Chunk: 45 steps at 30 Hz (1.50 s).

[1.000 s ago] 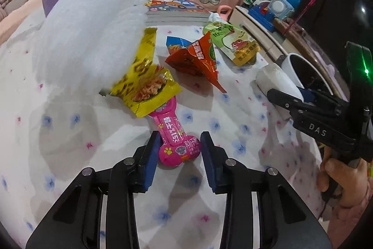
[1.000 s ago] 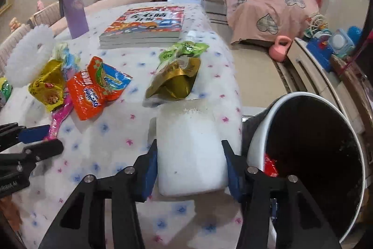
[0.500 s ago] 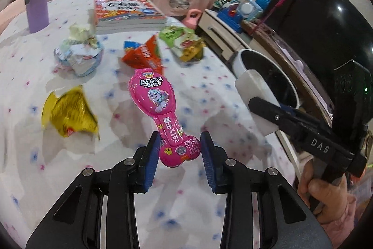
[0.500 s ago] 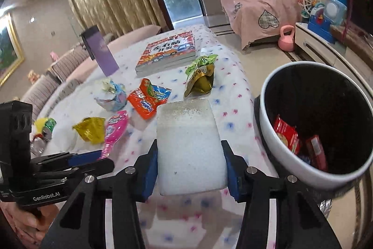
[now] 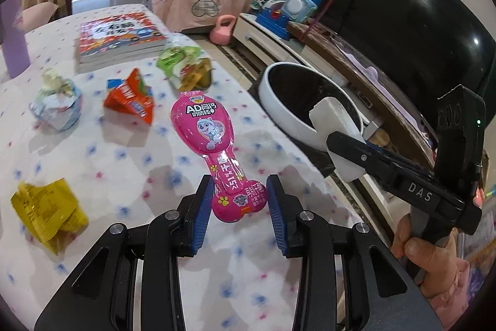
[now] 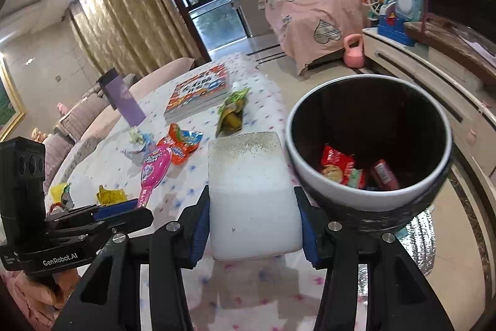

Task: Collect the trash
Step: 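Carry the pink toy and foam block with both tools over the trash bin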

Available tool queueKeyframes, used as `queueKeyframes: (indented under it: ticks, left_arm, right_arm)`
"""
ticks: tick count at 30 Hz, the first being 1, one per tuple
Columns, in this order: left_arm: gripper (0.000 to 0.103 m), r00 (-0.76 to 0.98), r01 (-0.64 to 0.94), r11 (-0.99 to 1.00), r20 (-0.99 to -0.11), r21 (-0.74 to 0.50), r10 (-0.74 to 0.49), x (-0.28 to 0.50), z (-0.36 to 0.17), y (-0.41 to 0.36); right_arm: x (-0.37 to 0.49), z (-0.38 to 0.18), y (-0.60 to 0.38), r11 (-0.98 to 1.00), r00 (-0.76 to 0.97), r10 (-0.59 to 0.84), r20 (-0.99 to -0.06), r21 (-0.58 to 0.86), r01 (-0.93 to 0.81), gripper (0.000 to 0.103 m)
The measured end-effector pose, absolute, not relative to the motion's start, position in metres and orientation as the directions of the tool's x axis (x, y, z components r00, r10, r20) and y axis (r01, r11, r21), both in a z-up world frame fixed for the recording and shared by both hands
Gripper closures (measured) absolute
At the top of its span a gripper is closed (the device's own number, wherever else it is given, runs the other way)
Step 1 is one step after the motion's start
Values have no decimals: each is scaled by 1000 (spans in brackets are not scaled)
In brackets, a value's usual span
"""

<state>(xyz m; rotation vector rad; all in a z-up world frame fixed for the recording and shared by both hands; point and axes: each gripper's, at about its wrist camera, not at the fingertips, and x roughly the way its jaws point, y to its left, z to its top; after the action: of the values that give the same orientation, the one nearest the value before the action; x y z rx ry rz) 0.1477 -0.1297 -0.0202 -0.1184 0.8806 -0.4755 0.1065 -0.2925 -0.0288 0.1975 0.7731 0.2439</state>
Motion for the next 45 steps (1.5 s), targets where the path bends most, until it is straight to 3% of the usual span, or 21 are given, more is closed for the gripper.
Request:
queueKeyframes:
  ticks: [45]
  left_arm:
    - [70,472,547,812,-726,-205,-501,198,-6,-260]
  right_arm:
    - [144,-21,-405,968,739,142,-659,249,36,52]
